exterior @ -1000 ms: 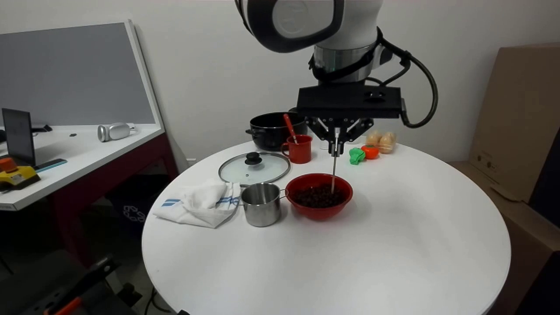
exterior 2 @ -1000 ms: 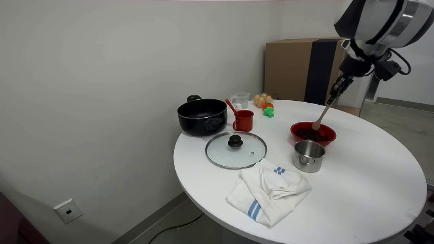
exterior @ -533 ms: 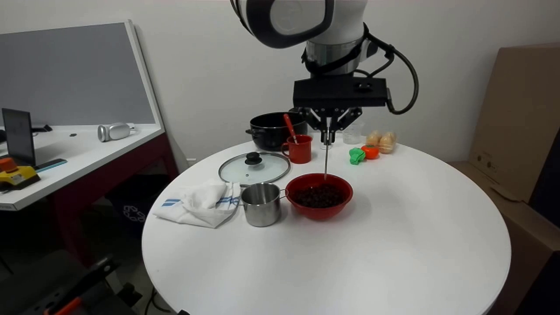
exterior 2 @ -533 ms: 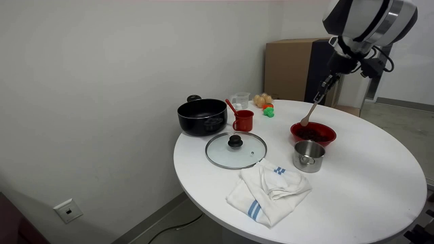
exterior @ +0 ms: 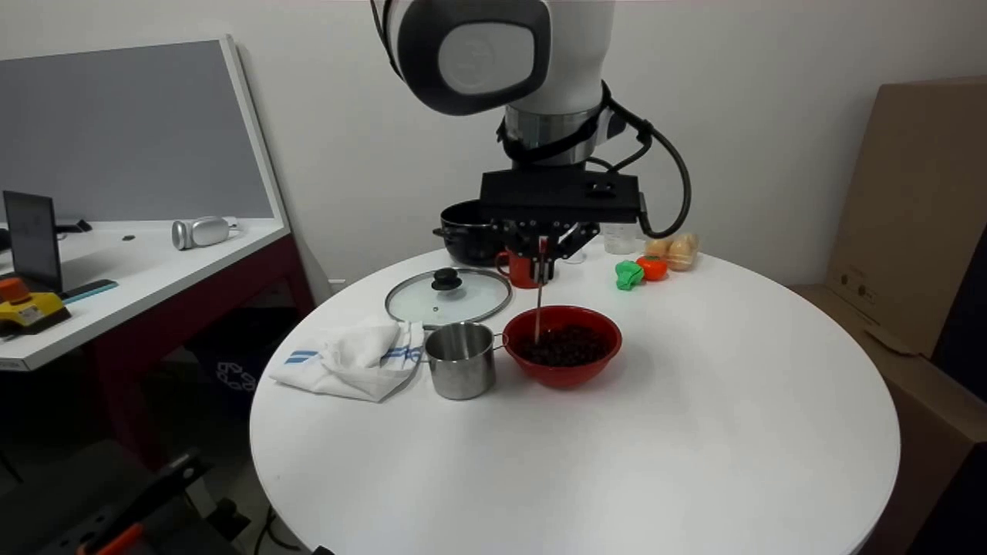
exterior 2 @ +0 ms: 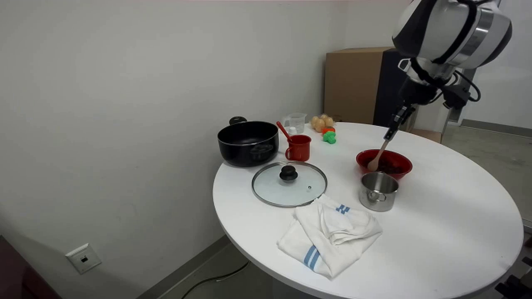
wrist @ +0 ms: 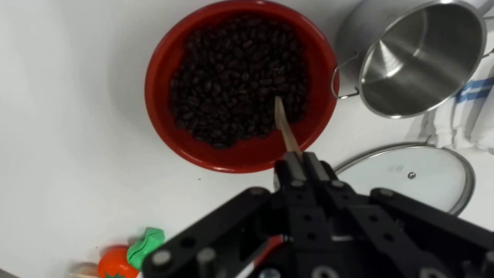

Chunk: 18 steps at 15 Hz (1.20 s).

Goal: Pick up the spoon from the silver pot and stir the contents in the orange bowl.

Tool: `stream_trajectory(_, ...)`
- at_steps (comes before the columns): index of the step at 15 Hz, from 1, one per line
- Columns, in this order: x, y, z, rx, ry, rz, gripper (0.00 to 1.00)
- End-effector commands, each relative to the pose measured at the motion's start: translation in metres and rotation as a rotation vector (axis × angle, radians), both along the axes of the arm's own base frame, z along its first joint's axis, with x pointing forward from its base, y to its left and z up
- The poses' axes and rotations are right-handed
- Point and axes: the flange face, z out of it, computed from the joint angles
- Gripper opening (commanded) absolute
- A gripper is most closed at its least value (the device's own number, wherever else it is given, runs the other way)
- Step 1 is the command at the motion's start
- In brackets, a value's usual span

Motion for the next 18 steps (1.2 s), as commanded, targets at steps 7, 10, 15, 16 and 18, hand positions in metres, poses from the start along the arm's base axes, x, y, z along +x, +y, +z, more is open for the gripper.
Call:
stream_trajectory(7,-0.046,0.012,0.008,-0.015,0.005,0.063,0.01)
stream_trajectory(10,-0.047,0.021,0.01,-0.018,0.002,0.1,0.01)
stream_trajectory(15,-0.053,0.046,0.01,-0.022,0.0,0.174,0.01)
stream_trajectory(16,-0.057,0.051,0.012,-0.019,-0.004,0.178,0.01)
stream_trajectory(18,-0.062,0.055,0.014,-0.015,-0.007,0.175,0.01)
